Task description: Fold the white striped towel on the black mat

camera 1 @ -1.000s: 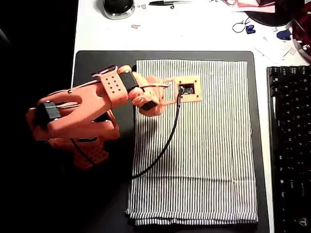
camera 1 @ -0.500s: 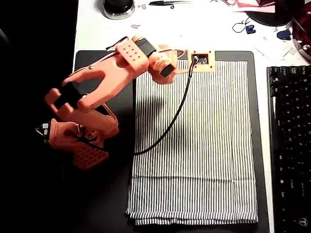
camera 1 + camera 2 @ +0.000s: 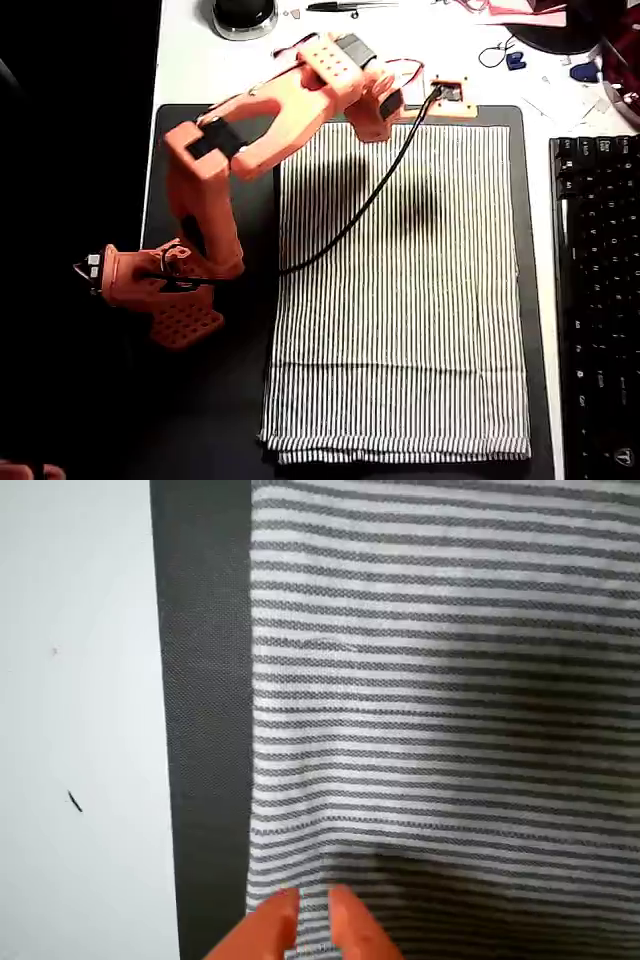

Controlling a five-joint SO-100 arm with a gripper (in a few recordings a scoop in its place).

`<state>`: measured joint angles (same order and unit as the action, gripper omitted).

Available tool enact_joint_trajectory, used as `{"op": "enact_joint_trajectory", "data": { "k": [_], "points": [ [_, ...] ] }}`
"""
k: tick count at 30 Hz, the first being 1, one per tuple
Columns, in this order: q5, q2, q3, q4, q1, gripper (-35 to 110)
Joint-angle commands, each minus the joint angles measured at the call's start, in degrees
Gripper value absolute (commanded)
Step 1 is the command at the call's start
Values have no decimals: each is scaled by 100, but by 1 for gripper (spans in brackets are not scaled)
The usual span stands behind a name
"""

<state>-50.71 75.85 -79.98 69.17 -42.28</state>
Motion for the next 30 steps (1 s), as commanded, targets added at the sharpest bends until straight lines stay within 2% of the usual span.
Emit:
{"op": "enact_joint_trajectory", "data": {
  "k": [1, 9, 17, 25, 30],
  "points": [
    [70, -255, 712, 229, -79, 6],
    [202, -1063, 1090, 237, -114, 14],
    [264, -1600, 1327, 53, -44, 14],
    [70, -1749, 1028, -185, 114, 0],
    [0, -1494, 756, -272, 202, 0]
  ]
}}
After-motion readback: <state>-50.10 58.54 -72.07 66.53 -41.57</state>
